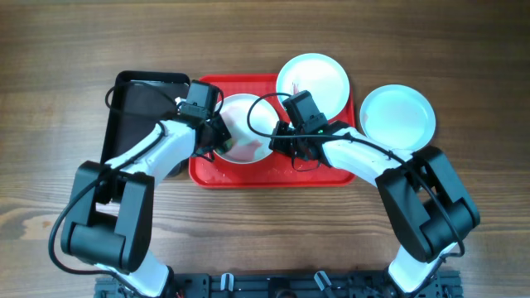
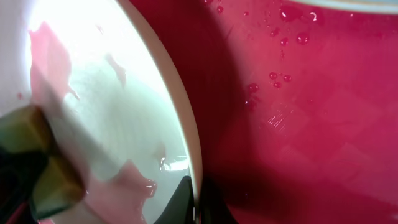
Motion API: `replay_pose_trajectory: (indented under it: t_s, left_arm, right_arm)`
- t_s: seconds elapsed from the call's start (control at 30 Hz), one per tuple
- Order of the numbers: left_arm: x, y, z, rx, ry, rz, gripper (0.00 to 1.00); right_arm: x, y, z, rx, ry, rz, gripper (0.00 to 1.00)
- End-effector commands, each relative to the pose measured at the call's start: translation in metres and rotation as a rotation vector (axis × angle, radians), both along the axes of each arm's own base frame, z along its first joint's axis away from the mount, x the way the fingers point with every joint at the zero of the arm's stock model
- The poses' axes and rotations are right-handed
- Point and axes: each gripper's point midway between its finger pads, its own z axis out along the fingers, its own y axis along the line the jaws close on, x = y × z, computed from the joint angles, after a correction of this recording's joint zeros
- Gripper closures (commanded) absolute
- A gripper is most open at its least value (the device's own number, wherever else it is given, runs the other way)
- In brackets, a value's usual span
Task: Clean dirty plates on tray and stack at the side
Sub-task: 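Scrub the plate again with the sponge held in the left gripper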
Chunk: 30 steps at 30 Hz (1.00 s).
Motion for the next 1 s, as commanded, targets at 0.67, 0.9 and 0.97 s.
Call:
replay_pose_trajectory:
  t_s: [0.67, 0.9, 0.97]
  left_arm:
    - [0.080, -0.018, 0.063, 0.154, -0.473, -0.132, 0.96]
    - [0.038, -0.013, 0.115, 0.127, -0.353, -0.167, 0.96]
    - [0.025, -0.008, 0.122, 0.137, -0.319, -0.171, 0.96]
  right_arm:
    - [-0.018, -0.018, -0.029, -0.073, 0.074, 0.015, 0.96]
    - [-0.014, -0.017, -0.028, -0.074, 0.049, 0.037, 0.96]
    - [-0.014, -0.017, -0.027, -0.076, 0.042, 0.047, 0.96]
